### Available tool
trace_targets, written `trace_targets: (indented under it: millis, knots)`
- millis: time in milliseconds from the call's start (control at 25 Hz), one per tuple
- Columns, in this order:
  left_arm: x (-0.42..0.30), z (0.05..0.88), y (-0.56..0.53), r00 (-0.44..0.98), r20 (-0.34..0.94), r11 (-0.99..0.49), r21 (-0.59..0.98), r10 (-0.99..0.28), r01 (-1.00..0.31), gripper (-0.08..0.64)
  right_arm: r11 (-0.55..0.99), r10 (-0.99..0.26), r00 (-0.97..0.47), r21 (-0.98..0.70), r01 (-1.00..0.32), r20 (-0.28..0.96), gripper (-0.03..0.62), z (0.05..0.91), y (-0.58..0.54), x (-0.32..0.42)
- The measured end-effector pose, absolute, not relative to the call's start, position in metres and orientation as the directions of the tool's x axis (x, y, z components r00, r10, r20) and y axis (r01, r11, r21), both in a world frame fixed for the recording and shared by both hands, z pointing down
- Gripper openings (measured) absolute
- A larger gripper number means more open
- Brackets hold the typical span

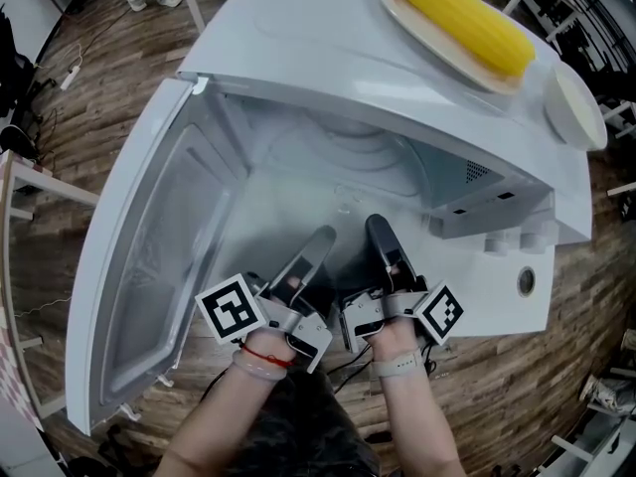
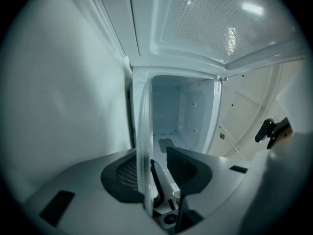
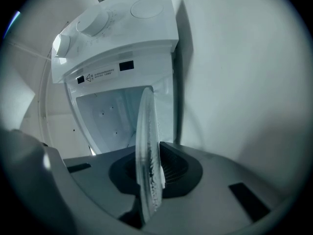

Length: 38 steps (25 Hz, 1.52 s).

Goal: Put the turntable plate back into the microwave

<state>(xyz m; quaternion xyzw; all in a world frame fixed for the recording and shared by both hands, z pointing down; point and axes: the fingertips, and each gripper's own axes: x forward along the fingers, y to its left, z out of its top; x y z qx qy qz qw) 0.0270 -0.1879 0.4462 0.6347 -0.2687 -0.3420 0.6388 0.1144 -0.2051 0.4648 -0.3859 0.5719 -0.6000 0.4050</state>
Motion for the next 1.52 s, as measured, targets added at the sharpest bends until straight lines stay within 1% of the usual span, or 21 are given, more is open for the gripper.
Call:
trace_targets:
  millis: [240,400,440,640,840,1000,1240,1520]
  knots:
    - [0.025,0.45,-0.182,0.62,-0.082,-0.018,0.994,-0.78,0.109,0.137,-0.009,-0.924,-0.383,-0.999,0.034,-0.005,0.041,0.463,-0.207,0.114]
    - [0.023,0.454,-0.187,0.612,-0.065,-0.011,0.996,-0.788,0.092,0.045,-0.008,-0.928,-0.372,-0.999,0.054,-0.012,0.041,0.461,-0.211,0.113]
    - [0.024,0.454,-0.189,0.61,-0.066,-0.011,0.995,-0.789,0.095,0.037,-0.01,-0.93,-0.368,-0.998,0.057,-0.012,0.041,0.461,-0.212,0.114]
    - [0.025,0.451,-0.196,0.606,-0.074,-0.016,0.995,-0.792,0.101,0.034,-0.008,-0.932,-0.363,-0.998,0.055,-0.012,0.041,0.459,-0.218,0.115]
    - [0.027,0.451,-0.2,0.585,-0.084,-0.02,0.993,-0.806,0.116,0.034,0.048,-0.927,-0.369,-0.997,0.056,-0.065,0.047,0.454,-0.222,0.117]
    - [0.028,0.451,-0.202,0.572,-0.108,-0.024,0.988,-0.813,0.151,0.034,0.099,-0.923,-0.369,-0.994,0.043,-0.108,0.099,0.445,-0.222,0.12]
    - [0.031,0.454,-0.205,0.57,-0.111,-0.023,0.987,-0.814,0.16,0.034,0.097,-0.912,-0.396,-0.994,0.045,-0.107,0.094,0.451,-0.199,0.123]
    - [0.032,0.455,-0.205,0.568,-0.116,-0.034,0.988,-0.815,0.154,0.034,0.08,-0.876,-0.475,-0.997,0.02,-0.08,0.085,0.452,-0.178,0.109]
